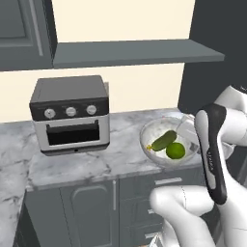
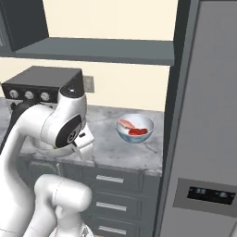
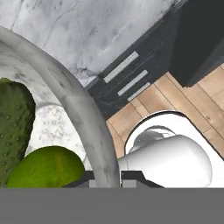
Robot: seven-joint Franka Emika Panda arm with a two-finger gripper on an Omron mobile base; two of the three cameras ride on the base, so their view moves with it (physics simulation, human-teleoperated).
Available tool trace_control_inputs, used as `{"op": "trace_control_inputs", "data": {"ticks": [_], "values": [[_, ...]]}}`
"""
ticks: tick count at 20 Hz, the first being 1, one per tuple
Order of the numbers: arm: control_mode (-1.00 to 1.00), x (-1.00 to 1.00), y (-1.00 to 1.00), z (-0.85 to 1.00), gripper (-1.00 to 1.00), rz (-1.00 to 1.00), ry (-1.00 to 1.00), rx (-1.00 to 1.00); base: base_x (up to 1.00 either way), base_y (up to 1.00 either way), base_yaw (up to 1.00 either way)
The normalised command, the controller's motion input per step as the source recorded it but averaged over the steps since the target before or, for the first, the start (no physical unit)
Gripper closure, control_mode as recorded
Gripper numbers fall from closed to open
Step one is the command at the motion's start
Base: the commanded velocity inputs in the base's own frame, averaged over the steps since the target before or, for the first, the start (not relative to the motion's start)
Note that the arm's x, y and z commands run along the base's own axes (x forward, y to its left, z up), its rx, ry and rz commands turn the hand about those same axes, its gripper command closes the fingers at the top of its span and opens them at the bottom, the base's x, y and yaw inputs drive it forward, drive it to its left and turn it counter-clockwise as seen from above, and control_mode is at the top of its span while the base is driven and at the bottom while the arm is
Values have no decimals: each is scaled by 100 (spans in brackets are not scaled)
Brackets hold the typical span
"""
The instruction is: Place the bowl with the cucumber and lime on the top shelf of the fridge. Place the bowl with the steaks on the second highest shelf of the fridge.
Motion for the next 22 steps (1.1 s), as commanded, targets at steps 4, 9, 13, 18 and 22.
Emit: {"op": "trace_control_inputs", "data": {"ticks": [4,9,13,18,22], "values": [[100,0,0,0,100,0,0,0,-100,-36,-1],[100,0,0,0,100,0,0,0,-79,-66,-14],[100,0,0,0,100,0,0,0,-21,-97,-23],[100,0,0,0,100,0,0,0,16,-99,-27],[100,0,0,0,100,0,0,0,9,-100,-28]]}}
